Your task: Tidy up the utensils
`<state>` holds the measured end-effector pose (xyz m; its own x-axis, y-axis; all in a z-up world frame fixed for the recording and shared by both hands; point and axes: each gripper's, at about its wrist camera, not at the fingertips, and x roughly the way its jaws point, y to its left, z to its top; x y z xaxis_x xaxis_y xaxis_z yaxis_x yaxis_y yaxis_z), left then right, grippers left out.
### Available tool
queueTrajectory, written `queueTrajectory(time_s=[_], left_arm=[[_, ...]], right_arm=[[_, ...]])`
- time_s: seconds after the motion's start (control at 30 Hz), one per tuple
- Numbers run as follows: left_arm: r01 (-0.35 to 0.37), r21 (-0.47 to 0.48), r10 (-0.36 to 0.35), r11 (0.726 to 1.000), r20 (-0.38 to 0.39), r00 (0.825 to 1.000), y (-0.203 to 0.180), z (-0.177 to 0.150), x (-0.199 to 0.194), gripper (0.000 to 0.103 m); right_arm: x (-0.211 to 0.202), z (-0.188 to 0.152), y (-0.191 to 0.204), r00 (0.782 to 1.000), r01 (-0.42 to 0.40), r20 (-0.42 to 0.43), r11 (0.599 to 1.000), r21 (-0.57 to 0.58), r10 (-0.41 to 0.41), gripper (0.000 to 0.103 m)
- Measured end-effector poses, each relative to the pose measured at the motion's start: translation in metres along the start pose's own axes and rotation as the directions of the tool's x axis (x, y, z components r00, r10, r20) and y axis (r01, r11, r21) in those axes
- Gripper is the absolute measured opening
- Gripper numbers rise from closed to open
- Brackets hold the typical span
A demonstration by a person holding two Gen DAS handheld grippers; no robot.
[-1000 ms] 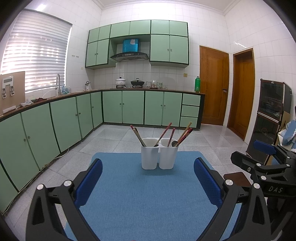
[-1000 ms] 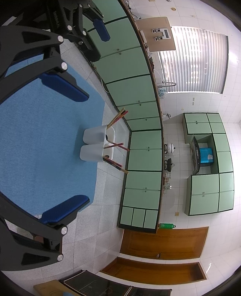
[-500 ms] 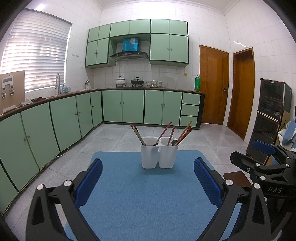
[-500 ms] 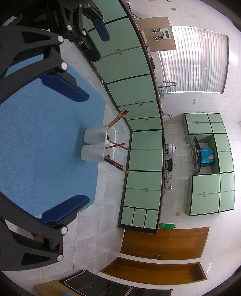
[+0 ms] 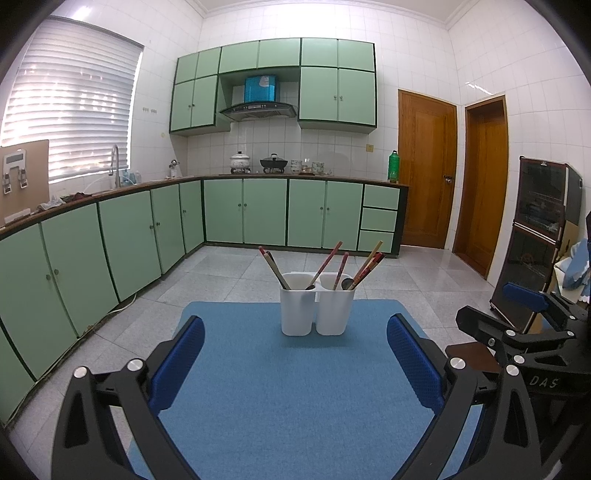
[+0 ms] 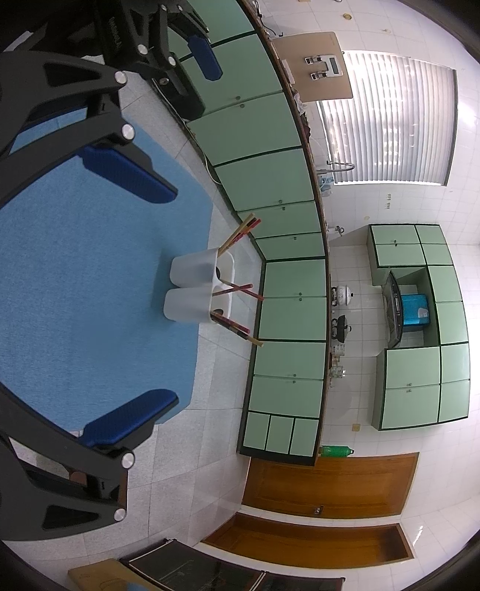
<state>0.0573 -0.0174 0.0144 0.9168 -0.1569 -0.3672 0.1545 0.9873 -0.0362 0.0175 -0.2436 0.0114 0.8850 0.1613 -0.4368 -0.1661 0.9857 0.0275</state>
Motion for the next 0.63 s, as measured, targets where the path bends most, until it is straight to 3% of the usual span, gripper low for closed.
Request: queueTrajectory(time_s=[0.63], left_arm=[[-0.003, -0.005, 0.003, 1.000, -0.017, 1.000, 0.0041, -0.0002, 0.0047, 0.097]], right_arm=[[0.0050, -0.0039, -0.0038, 1.000, 0.005, -0.010, 1.000, 0.004, -0.005, 0.098]])
